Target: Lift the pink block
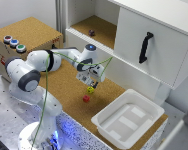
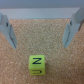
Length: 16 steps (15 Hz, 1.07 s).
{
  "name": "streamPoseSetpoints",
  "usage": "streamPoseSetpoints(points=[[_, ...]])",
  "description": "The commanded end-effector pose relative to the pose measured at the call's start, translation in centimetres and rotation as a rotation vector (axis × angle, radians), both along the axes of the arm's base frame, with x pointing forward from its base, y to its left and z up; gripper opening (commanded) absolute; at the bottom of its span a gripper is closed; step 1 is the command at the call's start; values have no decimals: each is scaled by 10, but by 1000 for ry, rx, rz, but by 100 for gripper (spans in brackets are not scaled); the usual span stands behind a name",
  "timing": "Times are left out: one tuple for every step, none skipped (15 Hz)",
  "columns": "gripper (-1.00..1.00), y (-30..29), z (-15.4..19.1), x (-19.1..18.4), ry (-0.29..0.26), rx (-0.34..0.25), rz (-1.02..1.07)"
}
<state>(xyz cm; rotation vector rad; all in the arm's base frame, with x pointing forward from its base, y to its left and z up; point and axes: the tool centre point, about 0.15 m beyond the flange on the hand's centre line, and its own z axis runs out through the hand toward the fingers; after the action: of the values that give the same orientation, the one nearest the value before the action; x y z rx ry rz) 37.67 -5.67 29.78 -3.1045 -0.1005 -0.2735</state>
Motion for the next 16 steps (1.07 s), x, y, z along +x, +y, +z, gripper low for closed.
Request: streamPoseSetpoints(points=[[100, -3, 2, -5, -2, 21, 18], [100, -3, 2, -5, -2, 21, 18], [100, -3, 2, -5, -2, 21, 18], [100, -3, 2, -5, -2, 21, 18], [100, -3, 2, -5, -2, 21, 18], [100, -3, 2, -5, -2, 21, 18], [100, -3, 2, -5, -2, 21, 18], [100, -3, 2, -5, -2, 21, 18], [100, -3, 2, -5, -2, 21, 18], [100, -3, 2, -5, -2, 21, 18], [100, 0, -2, -2, 3, -14, 7], [100, -2, -8, -8, 13, -33, 12], [100, -15, -9, -15, 20, -56, 4], [100, -21, -16, -22, 29, -66, -12], [100, -28, -23, -29, 42, -57, -24], [100, -32, -30, -36, 51, -66, -25]])
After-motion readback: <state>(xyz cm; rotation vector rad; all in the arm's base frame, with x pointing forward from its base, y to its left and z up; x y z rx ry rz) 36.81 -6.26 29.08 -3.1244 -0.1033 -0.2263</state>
